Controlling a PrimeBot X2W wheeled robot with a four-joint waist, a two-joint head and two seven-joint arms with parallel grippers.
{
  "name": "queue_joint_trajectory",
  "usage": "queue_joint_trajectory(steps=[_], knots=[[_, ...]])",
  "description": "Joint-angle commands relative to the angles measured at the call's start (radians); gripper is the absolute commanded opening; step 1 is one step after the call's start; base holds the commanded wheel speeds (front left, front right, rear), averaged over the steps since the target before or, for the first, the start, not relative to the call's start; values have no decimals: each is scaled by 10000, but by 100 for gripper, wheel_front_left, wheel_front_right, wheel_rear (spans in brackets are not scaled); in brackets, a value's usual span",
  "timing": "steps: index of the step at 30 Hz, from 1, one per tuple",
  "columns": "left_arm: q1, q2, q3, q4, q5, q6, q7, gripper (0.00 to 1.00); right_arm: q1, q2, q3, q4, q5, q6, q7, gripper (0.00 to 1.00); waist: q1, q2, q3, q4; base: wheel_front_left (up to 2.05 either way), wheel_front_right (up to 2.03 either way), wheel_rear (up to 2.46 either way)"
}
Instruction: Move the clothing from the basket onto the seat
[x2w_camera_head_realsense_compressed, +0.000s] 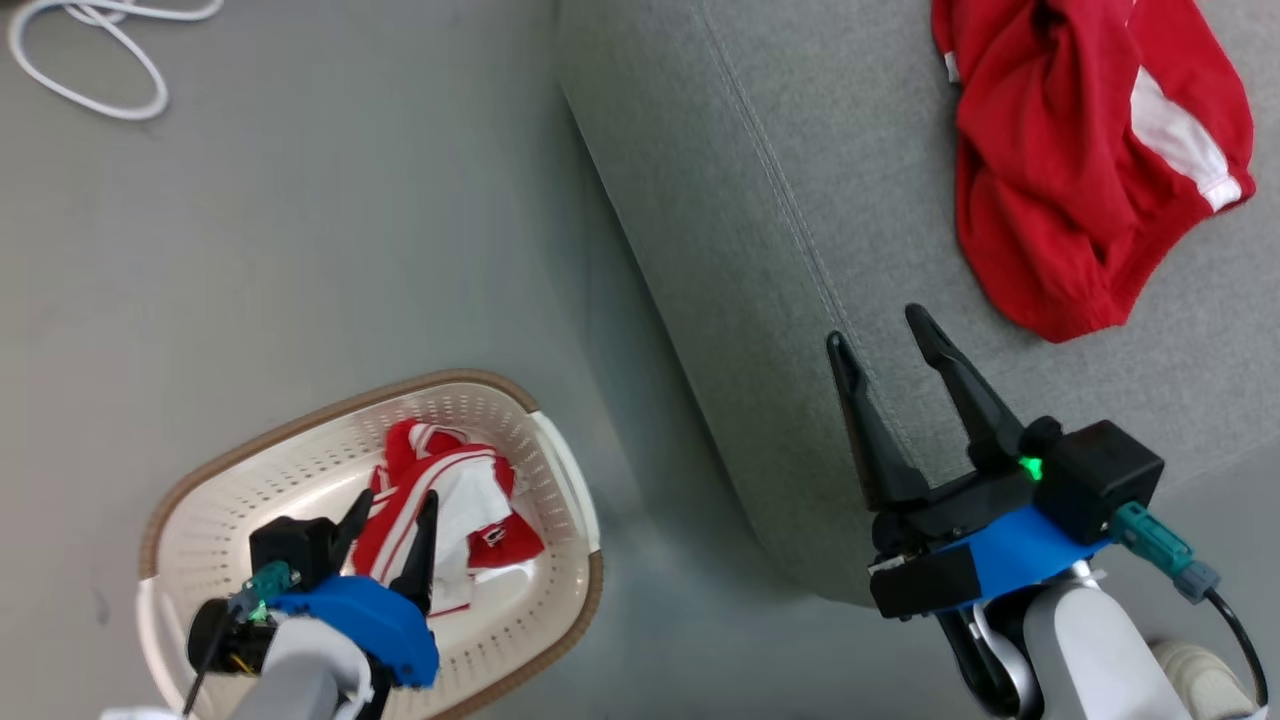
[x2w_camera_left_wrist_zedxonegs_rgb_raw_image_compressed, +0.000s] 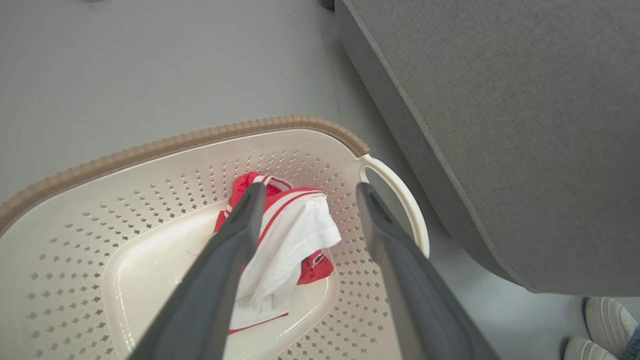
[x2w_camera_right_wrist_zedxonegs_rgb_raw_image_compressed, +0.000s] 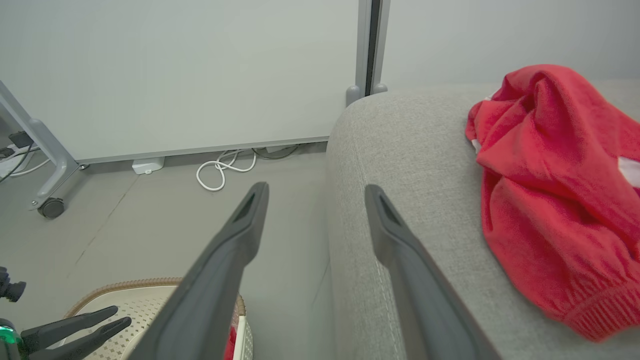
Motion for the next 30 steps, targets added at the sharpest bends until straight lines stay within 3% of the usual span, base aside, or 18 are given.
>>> queue_joint_trajectory(steps=[1,18,30], knots=[[-404,116,-73,257,-72,-22,59,100,-248,5,141,4,123,1,-123,100,-2,0,279,-96,0,0,0],[-3445,536,-1528,2816,173,-22,1004,100,-1191,4,1008,-273,565,1,-868,100,-2,0,3069,-576,0,0,0],[-4553,-90,-1975,4138,279,24,1605,100,-1162,4,858,-398,542,1,-975,100,-2,0,3698,-369,0,0,0]])
